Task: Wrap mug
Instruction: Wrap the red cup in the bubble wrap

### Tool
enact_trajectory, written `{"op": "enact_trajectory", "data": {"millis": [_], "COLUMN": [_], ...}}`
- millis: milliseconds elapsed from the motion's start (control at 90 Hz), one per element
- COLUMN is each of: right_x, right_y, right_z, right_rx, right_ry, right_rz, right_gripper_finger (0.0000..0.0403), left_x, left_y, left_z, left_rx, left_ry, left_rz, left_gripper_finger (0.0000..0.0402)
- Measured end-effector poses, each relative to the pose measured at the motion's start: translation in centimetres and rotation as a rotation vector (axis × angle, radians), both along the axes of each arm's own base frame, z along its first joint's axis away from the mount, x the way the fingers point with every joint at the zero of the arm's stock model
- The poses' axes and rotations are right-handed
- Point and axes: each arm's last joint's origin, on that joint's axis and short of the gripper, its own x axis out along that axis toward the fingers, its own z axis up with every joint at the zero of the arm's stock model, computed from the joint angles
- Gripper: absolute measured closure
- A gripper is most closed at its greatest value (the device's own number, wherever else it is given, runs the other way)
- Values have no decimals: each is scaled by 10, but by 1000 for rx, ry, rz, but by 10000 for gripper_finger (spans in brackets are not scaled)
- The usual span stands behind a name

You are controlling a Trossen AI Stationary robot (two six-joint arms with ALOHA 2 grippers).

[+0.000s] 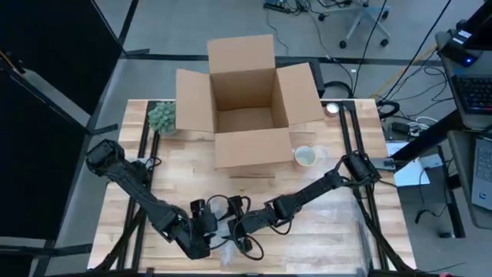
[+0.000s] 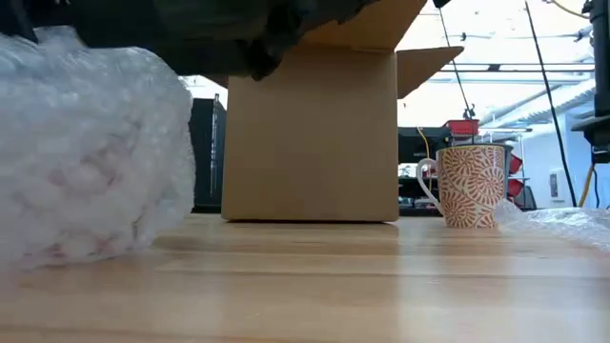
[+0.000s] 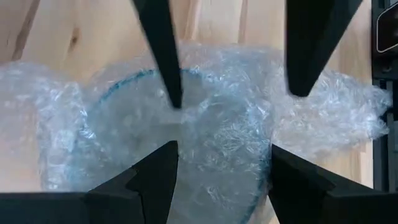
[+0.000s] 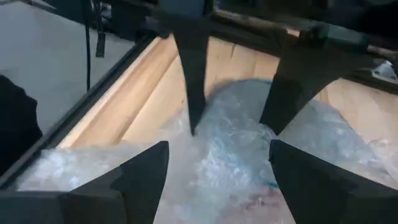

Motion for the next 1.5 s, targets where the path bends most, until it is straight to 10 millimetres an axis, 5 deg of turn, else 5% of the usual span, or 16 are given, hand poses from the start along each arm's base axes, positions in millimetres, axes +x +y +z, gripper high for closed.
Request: {"op": "enact_trajectory", "data": {"millis": [389,789,1267,1500], "right_x": [-2,6,6,6], "right_y": [5,1,0,-1], "right_z": [8,-15,-15,-15], "right_rx": [33,37,31,25], "right_ry": [-35,-3,5,5], "right_rz": [7,-24,-28,-25], "right_gripper_finger": [140,140,140,140], "left_x": [1,2,-21,-15], "left_y": [0,1,28,45], "left_z": [0,2,65,64], "left_rx": [-6,-6,-6,56], "left_ry": [-6,-4,-136,-164], "left_rz": [3,6,55,135], "left_gripper_finger": [196,196,196,196]}}
